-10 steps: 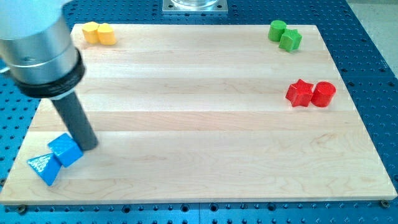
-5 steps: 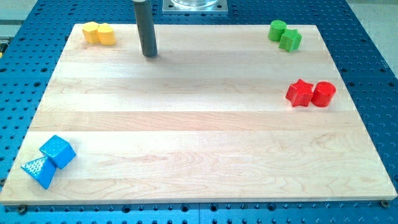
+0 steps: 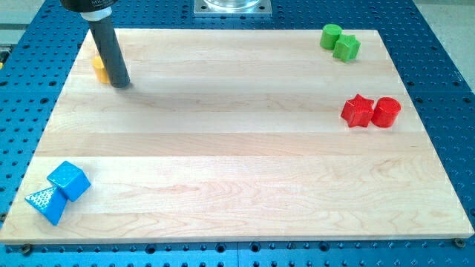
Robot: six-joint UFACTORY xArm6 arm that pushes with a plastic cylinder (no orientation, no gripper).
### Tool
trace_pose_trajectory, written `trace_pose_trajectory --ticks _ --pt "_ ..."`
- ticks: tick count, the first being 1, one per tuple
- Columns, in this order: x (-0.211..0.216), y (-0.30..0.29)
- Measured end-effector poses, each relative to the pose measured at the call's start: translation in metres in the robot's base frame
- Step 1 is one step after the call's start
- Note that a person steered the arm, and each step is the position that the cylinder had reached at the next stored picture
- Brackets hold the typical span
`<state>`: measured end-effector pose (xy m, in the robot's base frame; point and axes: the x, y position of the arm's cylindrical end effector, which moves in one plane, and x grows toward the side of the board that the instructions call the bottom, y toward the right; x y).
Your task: Push the hexagon into the cube
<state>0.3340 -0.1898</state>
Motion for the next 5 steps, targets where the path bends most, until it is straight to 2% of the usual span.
trace_pose_trajectory --ticks 1,2,3,4,5 --pt "-0.061 0.016" --pt "-0.027 -0.040" --pt "0.050 -0.082" --pt "0.003 -0.080" --pt "0.005 -0.083"
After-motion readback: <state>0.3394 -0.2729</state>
